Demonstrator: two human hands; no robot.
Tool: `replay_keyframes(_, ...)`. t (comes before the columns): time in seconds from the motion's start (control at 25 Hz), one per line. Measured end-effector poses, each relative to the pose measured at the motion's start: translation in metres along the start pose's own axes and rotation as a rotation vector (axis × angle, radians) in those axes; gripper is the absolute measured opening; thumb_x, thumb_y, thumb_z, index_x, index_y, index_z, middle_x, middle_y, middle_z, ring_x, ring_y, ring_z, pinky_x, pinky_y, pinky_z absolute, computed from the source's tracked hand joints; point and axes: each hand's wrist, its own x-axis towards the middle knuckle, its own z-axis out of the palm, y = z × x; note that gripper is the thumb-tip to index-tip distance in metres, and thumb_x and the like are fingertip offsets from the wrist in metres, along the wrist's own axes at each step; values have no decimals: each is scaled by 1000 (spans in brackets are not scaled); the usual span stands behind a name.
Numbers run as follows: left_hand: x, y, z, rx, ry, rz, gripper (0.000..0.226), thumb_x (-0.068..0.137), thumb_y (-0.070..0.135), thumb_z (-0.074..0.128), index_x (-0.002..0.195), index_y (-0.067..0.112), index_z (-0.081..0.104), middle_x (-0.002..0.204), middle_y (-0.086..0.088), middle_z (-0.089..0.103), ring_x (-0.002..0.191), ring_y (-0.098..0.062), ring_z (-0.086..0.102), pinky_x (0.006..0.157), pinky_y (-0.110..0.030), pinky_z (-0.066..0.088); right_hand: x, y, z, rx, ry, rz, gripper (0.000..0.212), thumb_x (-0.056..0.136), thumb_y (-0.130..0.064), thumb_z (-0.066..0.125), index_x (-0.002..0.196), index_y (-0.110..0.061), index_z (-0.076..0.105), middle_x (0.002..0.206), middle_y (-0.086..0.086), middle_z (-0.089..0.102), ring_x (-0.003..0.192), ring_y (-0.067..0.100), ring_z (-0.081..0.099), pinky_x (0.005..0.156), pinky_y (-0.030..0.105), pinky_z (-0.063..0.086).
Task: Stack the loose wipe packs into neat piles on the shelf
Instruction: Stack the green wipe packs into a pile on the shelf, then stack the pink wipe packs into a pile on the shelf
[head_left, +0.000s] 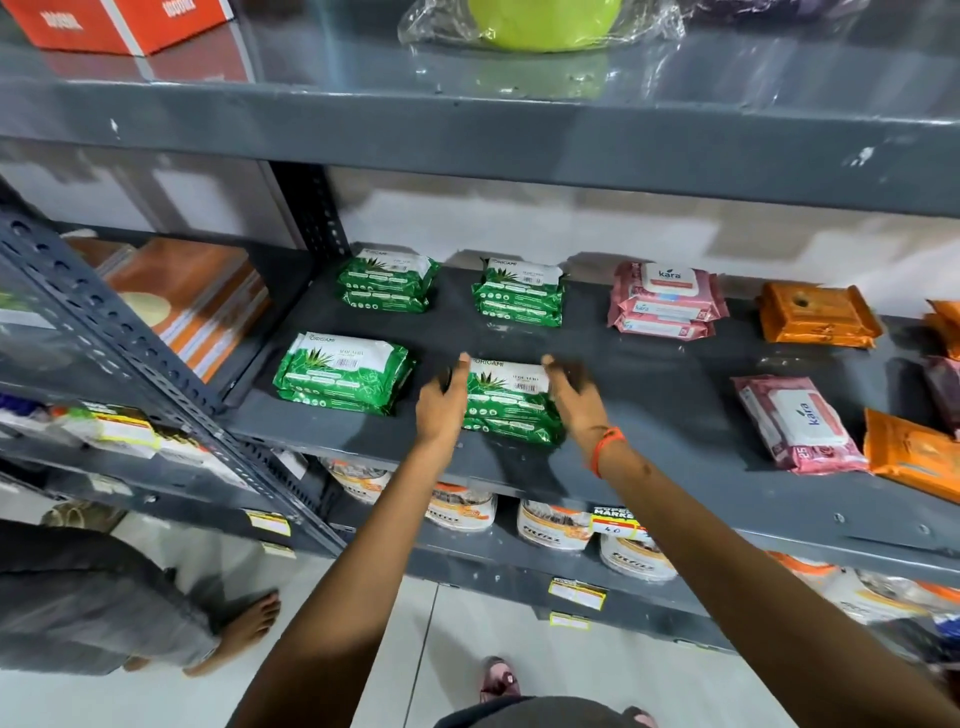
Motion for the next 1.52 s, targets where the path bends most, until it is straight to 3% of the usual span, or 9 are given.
replay_keyframes(0.16, -2, -7, 5, 50, 53, 61, 48, 89, 41, 58, 111, -1, 65, 115, -23, 67, 111, -35, 60, 97, -44, 47, -19, 12, 26, 190, 37, 38, 63, 98, -36, 42, 151, -20, 10, 155, 7, 32, 139, 28, 36, 114, 36, 30)
replay_keyframes(0.32, -4, -5, 6, 168, 201, 202, 43, 88, 48, 56, 83, 8, 72, 79, -21, 73, 80, -38, 66, 68, -37, 47, -23, 14, 34, 29, 272, 19, 54, 101, -18, 35, 151, -21, 14, 128, 22, 61, 106, 41, 61, 89, 39, 49)
replay_keyframes(0.44, -4, -4, 5, 245, 198, 224, 44, 89, 49, 53, 80, 11, 72, 75, -20, 72, 76, -37, 65, 64, -34, 44, -24, 14, 34, 7, 236, -25, 53, 99, -4, 33, 149, -20, 23, 133, 22, 58, 111, 40, 59, 96, 41, 48)
replay_keyframes(0.72, -2, -7, 7, 91, 128, 132, 39, 89, 36, 59, 91, -2, 69, 94, -27, 71, 94, -41, 65, 72, -35, 46, -23, 14, 25, -10, 154, -62, 50, 99, -4, 32, 148, -13, 28, 154, 11, 35, 132, 28, 46, 114, 34, 34)
replay_keyframes(0.8, -8, -3, 5, 183, 148, 143, 47, 90, 38, 57, 114, -3, 61, 112, -26, 67, 106, -39, 62, 86, -40, 50, -22, 13, 18, 19, 129, -41, 50, 99, -7, 32, 148, -14, 26, 152, 13, 38, 123, 25, 51, 113, 39, 36)
replay_keyframes(1.0, -45, -3, 24, 647, 349, 618, 56, 94, 32, 49, 138, -1, 38, 147, -18, 40, 138, -29, 36, 117, -40, 21, -18, 12, -22, -94, 114, -57, 49, 99, -12, 34, 148, -13, 27, 146, 15, 45, 124, 34, 52, 102, 32, 42)
replay_keyframes(1.28, -106, -18, 103, 719, 66, 992, 44, 92, 24, 52, 130, 1, 51, 141, -14, 50, 133, -26, 45, 111, -41, 37, -12, 48, -157, -882, 286, -177, 58, 90, -29, 52, 143, -15, 33, 156, 21, 20, 144, 39, 18, 119, 46, 20)
replay_keyframes(1.4, -115, -29, 128, 843, -119, 883, 53, 94, 38, 48, 133, 2, 48, 145, -13, 45, 137, -26, 40, 115, -39, 31, -12, 69, -214, -952, 298, 52, 69, 89, -39, 54, 148, -21, 24, 158, 23, 11, 143, 43, 14, 117, 51, 23)
replay_keyframes(1.52, -122, -43, 135, 963, -136, 784, 78, 90, 63, 20, 139, 6, 41, 150, -10, 38, 142, -22, 30, 118, -37, 20, -15, 74, -234, -944, 230, 107, 81, 86, -53, 54, 150, -23, 15, 149, 24, 29, 134, 44, 33, 106, 48, 38)
